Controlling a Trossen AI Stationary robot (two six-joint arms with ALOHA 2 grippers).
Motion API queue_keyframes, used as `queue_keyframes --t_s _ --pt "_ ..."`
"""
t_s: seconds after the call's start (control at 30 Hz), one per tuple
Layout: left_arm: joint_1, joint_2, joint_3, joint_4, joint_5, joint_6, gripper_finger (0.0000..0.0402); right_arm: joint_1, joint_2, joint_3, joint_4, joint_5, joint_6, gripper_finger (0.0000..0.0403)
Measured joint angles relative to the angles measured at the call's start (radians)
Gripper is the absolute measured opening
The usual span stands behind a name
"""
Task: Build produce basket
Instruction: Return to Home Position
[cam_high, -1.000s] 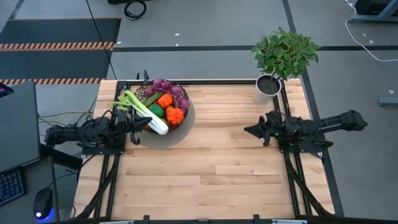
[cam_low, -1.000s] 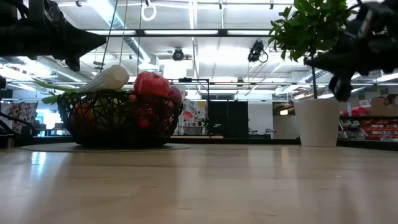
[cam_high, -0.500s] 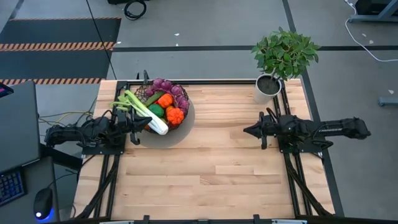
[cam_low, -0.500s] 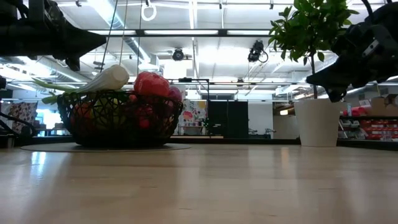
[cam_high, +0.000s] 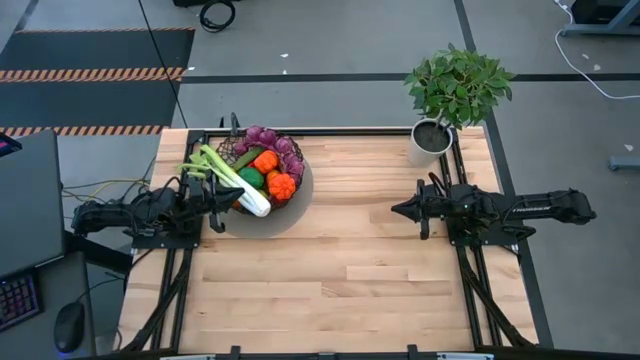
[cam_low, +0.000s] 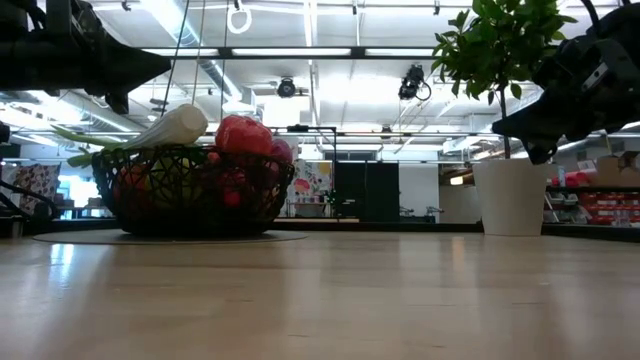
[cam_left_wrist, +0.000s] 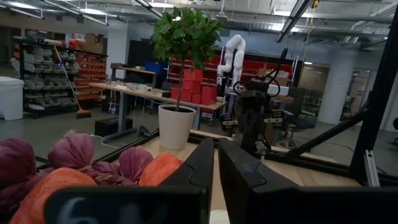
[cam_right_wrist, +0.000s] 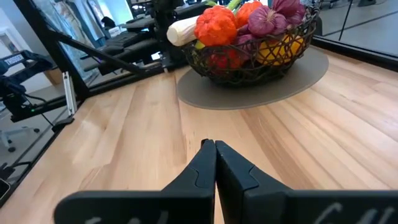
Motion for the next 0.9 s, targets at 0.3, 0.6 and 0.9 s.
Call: queue_keyframes --t_s 0.3,0.6,0.9 --pt "0.000 0.000 0.000 0.000 0.000 0.000 0.0021 0.000 0.000 0.000 0.000 0.000 0.000 0.0009" --pt "0.000 0.000 0.000 0.000 0.000 0.000 0.0033 0.000 0.000 0.000 0.000 0.000 0.001 0.0009" --pt "0.000 0.000 0.000 0.000 0.000 0.000 0.0023 0.000 0.000 0.000 0.000 0.000 0.001 0.0009"
